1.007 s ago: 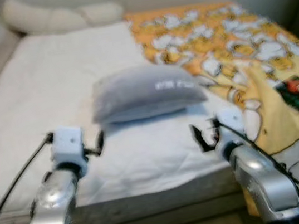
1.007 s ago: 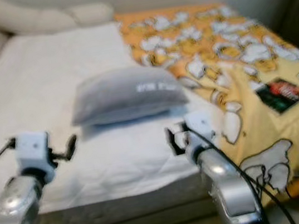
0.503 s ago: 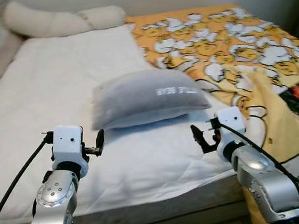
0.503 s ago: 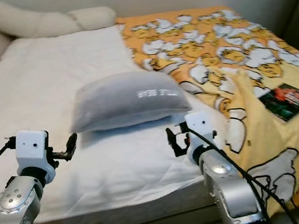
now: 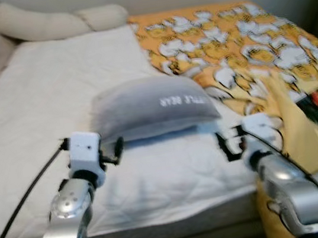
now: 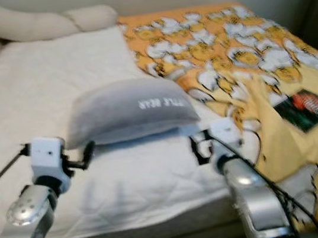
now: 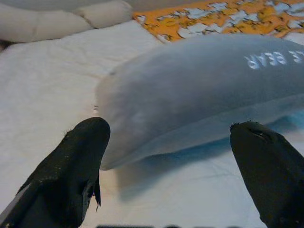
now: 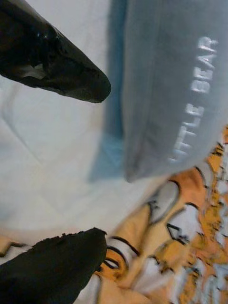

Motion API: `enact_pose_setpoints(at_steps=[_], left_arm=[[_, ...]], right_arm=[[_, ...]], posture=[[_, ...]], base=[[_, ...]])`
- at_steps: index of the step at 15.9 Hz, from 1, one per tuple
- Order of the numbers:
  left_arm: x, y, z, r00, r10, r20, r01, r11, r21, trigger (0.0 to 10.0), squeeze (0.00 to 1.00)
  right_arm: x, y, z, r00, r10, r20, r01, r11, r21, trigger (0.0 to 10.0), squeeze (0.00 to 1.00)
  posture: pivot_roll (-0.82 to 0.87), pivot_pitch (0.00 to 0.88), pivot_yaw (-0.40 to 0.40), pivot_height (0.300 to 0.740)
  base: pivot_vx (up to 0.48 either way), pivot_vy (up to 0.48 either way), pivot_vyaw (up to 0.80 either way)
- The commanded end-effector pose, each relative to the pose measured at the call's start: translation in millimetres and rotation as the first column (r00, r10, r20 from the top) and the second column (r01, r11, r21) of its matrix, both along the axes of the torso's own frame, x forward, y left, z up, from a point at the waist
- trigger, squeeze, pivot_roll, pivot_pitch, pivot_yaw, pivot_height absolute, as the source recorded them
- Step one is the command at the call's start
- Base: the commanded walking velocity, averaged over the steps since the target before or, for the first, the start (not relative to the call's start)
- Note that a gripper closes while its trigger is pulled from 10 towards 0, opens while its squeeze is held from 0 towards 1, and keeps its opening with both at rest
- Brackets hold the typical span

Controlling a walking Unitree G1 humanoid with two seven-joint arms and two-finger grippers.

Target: Clean up the room

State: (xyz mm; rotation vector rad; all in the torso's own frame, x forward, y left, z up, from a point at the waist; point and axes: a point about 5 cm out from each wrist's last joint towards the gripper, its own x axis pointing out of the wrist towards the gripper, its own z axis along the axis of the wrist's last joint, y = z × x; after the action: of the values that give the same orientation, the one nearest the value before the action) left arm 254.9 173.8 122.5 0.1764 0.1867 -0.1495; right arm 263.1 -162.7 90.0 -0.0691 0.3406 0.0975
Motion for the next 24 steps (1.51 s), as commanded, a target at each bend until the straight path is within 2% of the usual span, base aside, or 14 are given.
enact_pose_setpoints(at_steps=[1,4,8,9,15,18,20,24], left_arm=[[0.5,7.2,2.8,1.000,0.021,0.006,-0.021,1.000,0.014,10.0,0.00],[1.1,7.1,3.2,1.000,0.022,0.007,-0.022,1.000,0.012,10.0,0.00],[1.5,6.5,3.1,1.000,0.020,0.008,-0.020,1.000,0.010,10.0,0.00],[1.6,6.5,3.1,1.000,0.019,0.008,-0.019,1.000,0.010,10.0,0.00],[1.4,4.7,8.1,0.999,-0.009,0.035,0.009,1.000,0.010,10.0,0.00],[-1.8,3.0,10.6,0.997,-0.067,0.032,0.065,0.997,0.049,10.0,0.00],[-3.5,-5.7,10.3,0.985,-0.168,0.034,0.167,0.985,0.032,10.0,0.00],[19.0,-26.4,4.9,0.916,-0.402,-0.015,0.402,0.914,0.044,10.0,0.00]], right_arm=[[2.6,9.0,3.4,0.999,0.029,0.016,-0.029,1.000,0.010,10.0,0.00],[3.6,10.1,5.0,0.999,0.049,0.019,-0.049,0.999,-0.007,10.0,0.00],[4.0,10.1,6.3,0.998,0.057,0.024,-0.057,0.998,-0.012,10.0,0.00],[4.1,9.0,6.3,0.999,0.035,0.026,-0.035,0.999,0.012,10.0,0.00],[4.6,7.4,7.3,0.999,0.022,0.029,-0.022,1.000,0.015,10.0,0.00],[4.3,4.8,9.6,1.000,0.005,0.029,-0.005,1.000,0.016,10.0,0.00],[8.6,-9.5,9.6,0.999,-0.046,0.028,0.046,0.999,-0.003,10.0,0.00],[37.1,-39.0,3.8,0.991,-0.137,0.005,0.136,0.985,-0.106,10.0,0.00]], posture=[[-0.08,0.000,-0.030,0.740],[-0.08,0.000,-0.031,0.740],[-0.09,0.000,-0.031,0.740],[-0.09,0.000,-0.032,0.740],[-0.09,0.000,-0.032,0.740],[-0.09,0.000,-0.026,0.740],[-0.09,0.000,-0.024,0.740],[-0.13,0.000,-0.005,0.740]], base=[[0.289,0.000,0.00],[0.291,0.000,0.00],[0.293,0.000,0.80],[0.292,0.000,0.00],[0.146,0.000,0.00],[0.000,0.000,0.00],[0.000,0.000,0.00],[0.000,0.000,0.00]])
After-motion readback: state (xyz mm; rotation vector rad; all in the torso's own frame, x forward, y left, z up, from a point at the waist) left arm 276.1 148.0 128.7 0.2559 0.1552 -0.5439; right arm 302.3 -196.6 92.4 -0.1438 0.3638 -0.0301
